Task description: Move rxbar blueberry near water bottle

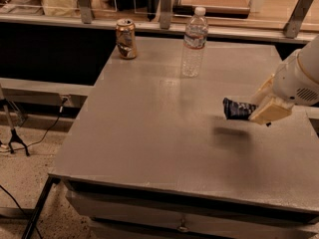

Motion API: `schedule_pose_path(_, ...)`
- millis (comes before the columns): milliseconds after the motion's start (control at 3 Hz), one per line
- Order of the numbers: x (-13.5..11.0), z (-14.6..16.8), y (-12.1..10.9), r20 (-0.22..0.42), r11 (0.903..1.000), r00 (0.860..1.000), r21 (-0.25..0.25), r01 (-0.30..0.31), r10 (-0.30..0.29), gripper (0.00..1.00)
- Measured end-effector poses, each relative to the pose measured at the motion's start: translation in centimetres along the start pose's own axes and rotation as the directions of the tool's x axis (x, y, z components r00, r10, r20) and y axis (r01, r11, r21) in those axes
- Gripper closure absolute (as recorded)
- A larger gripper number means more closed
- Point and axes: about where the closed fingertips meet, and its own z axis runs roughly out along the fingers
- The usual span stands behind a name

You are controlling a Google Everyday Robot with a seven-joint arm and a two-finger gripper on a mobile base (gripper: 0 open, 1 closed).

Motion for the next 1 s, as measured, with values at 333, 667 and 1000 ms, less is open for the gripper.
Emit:
schedule_pose_path(333, -2.2, -0.7, -4.0, 0.038, 0.9975, 0.999, 0.061, 0.037, -0.039, 1.00)
schedule_pose_path(667, -4.1, -0.6, -7.9, 0.058, 0.9926, 0.996, 0.103, 0.064, -0.070, 1.00)
schedule_pose_path(1000, -5.0, 0.6, -11.1, 0.069, 0.9923, 0.995, 0.104, 0.068, -0.075, 1.00)
